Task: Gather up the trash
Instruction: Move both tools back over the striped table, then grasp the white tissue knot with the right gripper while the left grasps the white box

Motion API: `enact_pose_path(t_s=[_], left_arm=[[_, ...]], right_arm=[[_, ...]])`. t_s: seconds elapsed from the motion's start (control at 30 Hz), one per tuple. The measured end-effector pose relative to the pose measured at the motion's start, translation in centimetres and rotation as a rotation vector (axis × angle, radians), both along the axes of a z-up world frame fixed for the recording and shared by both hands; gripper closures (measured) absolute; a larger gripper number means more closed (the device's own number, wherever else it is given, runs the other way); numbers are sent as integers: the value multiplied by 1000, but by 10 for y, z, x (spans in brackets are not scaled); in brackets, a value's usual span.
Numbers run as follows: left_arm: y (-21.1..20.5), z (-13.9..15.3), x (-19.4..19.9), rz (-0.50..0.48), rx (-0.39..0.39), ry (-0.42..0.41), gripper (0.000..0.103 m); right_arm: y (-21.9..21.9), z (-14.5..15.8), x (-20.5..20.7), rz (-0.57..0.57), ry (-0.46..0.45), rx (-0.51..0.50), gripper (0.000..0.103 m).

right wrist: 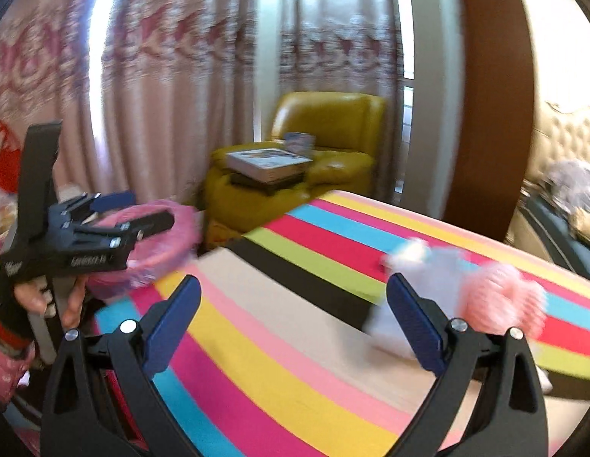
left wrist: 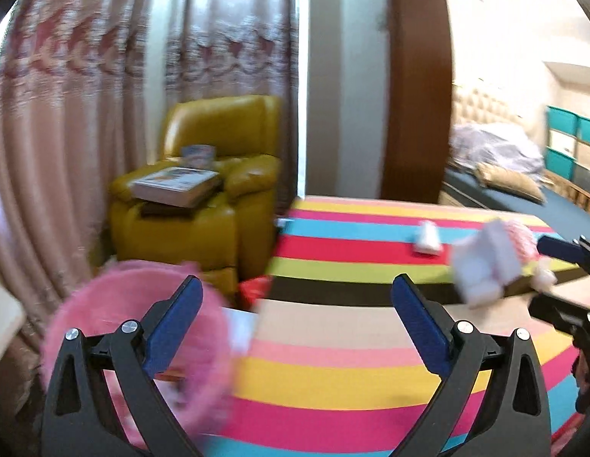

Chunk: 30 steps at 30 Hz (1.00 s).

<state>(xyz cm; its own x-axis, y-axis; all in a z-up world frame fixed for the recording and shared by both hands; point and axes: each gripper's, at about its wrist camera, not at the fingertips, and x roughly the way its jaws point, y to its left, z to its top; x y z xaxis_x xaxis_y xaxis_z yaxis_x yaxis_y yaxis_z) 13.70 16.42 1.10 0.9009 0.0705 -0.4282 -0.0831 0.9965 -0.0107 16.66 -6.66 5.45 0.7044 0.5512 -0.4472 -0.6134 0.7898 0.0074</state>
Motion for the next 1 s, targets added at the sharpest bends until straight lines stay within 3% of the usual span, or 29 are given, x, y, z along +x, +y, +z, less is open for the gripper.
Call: enact_pose_path(t_s=[0.2,0.43,0.53,1.0], left_arm=[[-79,-32,24,-134,-14,69,8],[-152,-57,41,-257,62,146,8],[-162,-61,49,-268,54,176,8],[-163,-65,57,-239,59,211,8]], right_arm=[[-88,-23,23,-200,40,-20,8],[-169,-52,71,-363,151,-82,8],[-184,-63,89,-383,209,-118,8],[-168,-80,125,-357,237,-213,8]])
